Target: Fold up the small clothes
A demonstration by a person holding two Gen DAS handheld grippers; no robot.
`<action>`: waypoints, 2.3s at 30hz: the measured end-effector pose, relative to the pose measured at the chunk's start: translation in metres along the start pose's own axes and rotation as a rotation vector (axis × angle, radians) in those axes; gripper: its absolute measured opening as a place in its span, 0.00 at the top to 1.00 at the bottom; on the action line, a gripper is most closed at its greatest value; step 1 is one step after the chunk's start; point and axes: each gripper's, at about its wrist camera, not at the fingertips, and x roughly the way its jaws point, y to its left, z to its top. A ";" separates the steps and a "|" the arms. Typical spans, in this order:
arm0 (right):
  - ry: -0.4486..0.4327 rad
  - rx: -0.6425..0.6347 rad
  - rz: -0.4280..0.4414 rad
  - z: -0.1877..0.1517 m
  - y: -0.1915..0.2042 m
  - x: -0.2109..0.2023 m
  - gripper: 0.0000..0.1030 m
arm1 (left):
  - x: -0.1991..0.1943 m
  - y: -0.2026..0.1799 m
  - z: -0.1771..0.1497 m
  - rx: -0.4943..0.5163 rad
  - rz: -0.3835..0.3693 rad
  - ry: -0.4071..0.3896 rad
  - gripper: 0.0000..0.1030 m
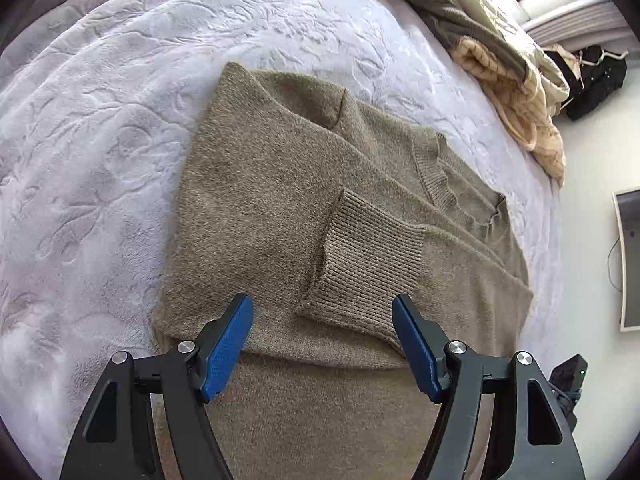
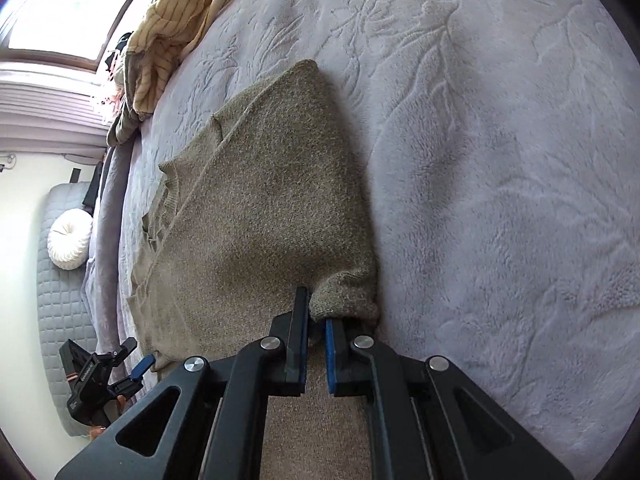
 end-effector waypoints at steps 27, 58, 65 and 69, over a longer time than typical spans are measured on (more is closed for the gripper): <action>0.015 -0.132 -0.046 -0.004 0.010 -0.028 0.82 | 0.001 0.000 -0.009 0.172 -0.013 0.018 0.90; 0.004 -0.170 -0.243 -0.009 0.014 -0.038 0.80 | -0.015 -0.003 -0.015 0.231 0.159 0.004 0.90; 0.011 -0.169 -0.224 -0.035 0.031 -0.048 0.80 | -0.034 -0.005 -0.034 0.242 0.192 0.006 0.90; 0.038 -0.178 -0.221 -0.051 0.041 -0.047 0.75 | -0.041 -0.008 -0.049 0.255 0.229 0.028 0.90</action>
